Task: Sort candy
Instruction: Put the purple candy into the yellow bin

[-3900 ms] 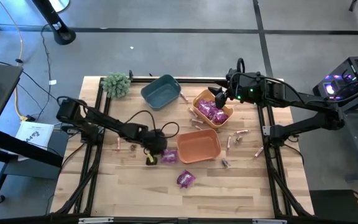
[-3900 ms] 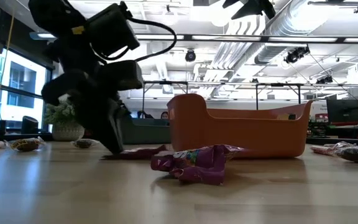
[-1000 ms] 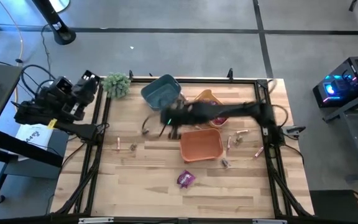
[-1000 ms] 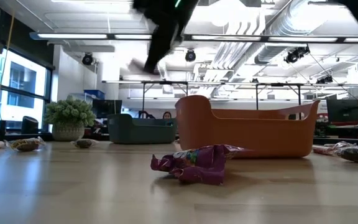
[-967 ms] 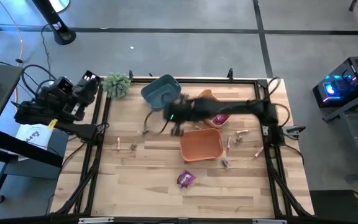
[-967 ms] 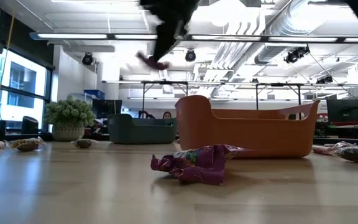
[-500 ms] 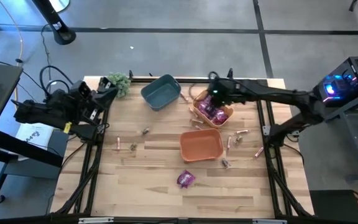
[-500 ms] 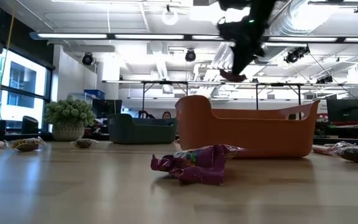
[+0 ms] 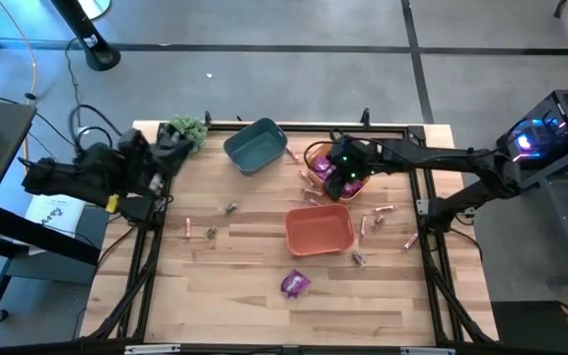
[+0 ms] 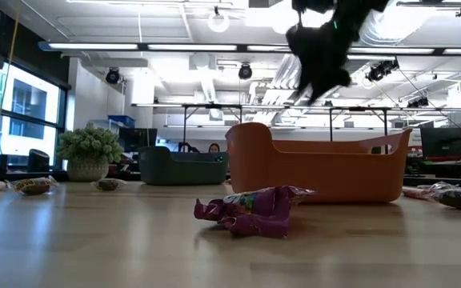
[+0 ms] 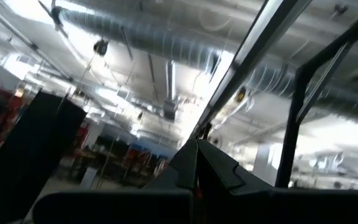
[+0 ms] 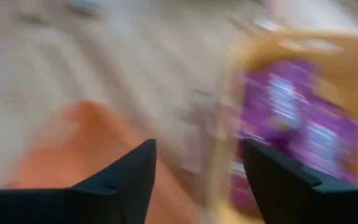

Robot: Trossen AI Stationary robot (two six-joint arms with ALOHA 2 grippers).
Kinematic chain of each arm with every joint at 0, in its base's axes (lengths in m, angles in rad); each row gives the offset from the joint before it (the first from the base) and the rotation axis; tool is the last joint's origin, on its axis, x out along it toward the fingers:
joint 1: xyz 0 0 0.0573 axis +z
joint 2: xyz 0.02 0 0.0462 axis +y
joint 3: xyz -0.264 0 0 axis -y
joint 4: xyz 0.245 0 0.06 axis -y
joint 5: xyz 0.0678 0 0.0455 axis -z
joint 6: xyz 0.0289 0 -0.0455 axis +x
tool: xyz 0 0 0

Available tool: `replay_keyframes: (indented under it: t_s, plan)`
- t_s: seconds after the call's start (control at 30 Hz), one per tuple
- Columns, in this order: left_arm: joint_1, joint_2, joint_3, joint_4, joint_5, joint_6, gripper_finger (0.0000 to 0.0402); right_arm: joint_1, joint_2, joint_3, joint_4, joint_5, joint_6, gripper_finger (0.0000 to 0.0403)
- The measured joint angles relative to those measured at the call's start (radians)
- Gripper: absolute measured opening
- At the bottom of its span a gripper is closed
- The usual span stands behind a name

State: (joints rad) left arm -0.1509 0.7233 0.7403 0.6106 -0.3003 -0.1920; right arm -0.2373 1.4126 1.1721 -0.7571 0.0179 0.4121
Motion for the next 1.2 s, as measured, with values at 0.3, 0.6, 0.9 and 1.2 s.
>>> replay_keyframes:
  t_s: [0.3,0.6,0.9,1.2]
  plan:
    - [-0.004,0.158,-0.002,-0.28,-0.02,-0.128,0.0081,0.275,0.007,0.074,0.199,-0.079,0.033,0.0252]
    - [0.028,0.19,-0.001,-0.406,-0.082,-0.121,0.0186,0.533,0.144,0.092,0.209,-0.072,-0.089,0.0252]
    - [0.067,0.189,-0.001,-0.513,-0.078,-0.173,0.0218,0.639,0.39,0.148,0.24,-0.079,-0.355,0.0252]
    - [0.066,0.189,-0.001,-0.569,-0.068,-0.174,0.0219,0.663,0.624,0.317,0.214,0.034,-0.526,0.0252]
